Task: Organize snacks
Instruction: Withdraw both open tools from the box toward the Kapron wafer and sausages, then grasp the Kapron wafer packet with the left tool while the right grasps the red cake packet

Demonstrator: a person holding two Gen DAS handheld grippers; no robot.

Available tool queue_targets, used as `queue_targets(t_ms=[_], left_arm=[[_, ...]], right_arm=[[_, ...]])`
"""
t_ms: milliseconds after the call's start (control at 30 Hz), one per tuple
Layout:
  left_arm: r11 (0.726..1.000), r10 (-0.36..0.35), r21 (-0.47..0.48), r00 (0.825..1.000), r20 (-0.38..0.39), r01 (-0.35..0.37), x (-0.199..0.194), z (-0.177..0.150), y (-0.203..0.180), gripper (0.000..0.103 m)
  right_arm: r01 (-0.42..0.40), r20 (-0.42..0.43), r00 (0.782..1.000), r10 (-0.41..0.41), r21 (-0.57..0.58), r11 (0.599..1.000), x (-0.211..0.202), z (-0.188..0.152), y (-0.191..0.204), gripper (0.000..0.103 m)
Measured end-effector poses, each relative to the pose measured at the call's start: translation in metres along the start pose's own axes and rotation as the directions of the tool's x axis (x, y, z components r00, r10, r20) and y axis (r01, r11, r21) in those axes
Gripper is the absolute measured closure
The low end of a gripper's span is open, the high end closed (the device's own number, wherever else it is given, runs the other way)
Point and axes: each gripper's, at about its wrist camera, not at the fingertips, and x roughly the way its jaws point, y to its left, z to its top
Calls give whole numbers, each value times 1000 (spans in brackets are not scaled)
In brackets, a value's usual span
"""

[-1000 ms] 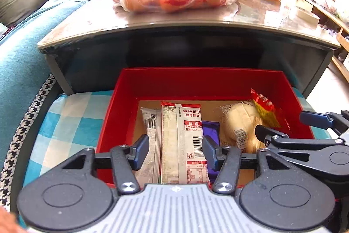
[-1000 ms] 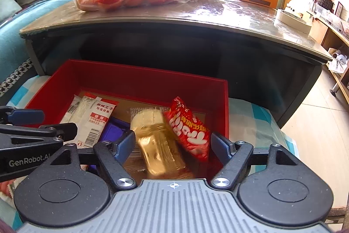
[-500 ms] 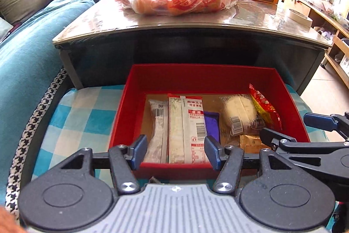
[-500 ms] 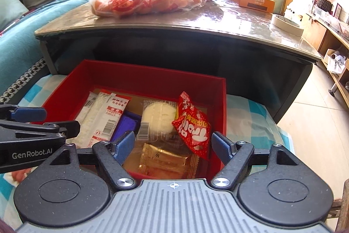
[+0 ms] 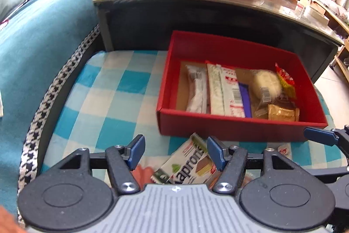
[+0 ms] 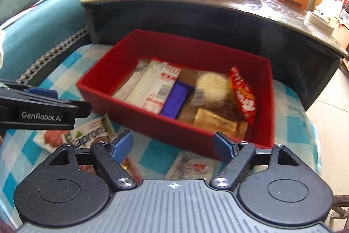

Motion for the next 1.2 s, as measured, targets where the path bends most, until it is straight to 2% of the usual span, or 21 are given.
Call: queue_targets(t_ms=[167, 333, 467, 700, 900, 1200], left_arm=[[1000, 17, 6, 999, -43, -17, 8, -5, 14, 10], [998, 25, -47, 997, -72, -29, 17, -8, 35, 10], [994, -17, -113, 994, -104, 5, 25, -7, 46, 10], [994, -43, -101, 994, -97, 33, 23, -5, 39, 10], [994, -47, -103, 994, -98, 37, 22, -6, 43, 9], [997, -72, -45, 990, -119, 67, 26, -8, 28, 7]], right_arm=[[-22, -37, 999, 20, -38, 999, 6, -7, 16, 18], [-48, -61, 997, 46, -35, 998, 12, -10, 23, 18], [-80, -81, 994, 77, -25, 997, 19, -12, 29, 18], [-102, -73, 992, 101, -10, 995, 31, -14, 46, 18], [-58, -104, 993, 55, -26, 998, 42, -19, 47, 16], [-12, -201, 980, -2, -67, 998, 15, -39, 19, 15]])
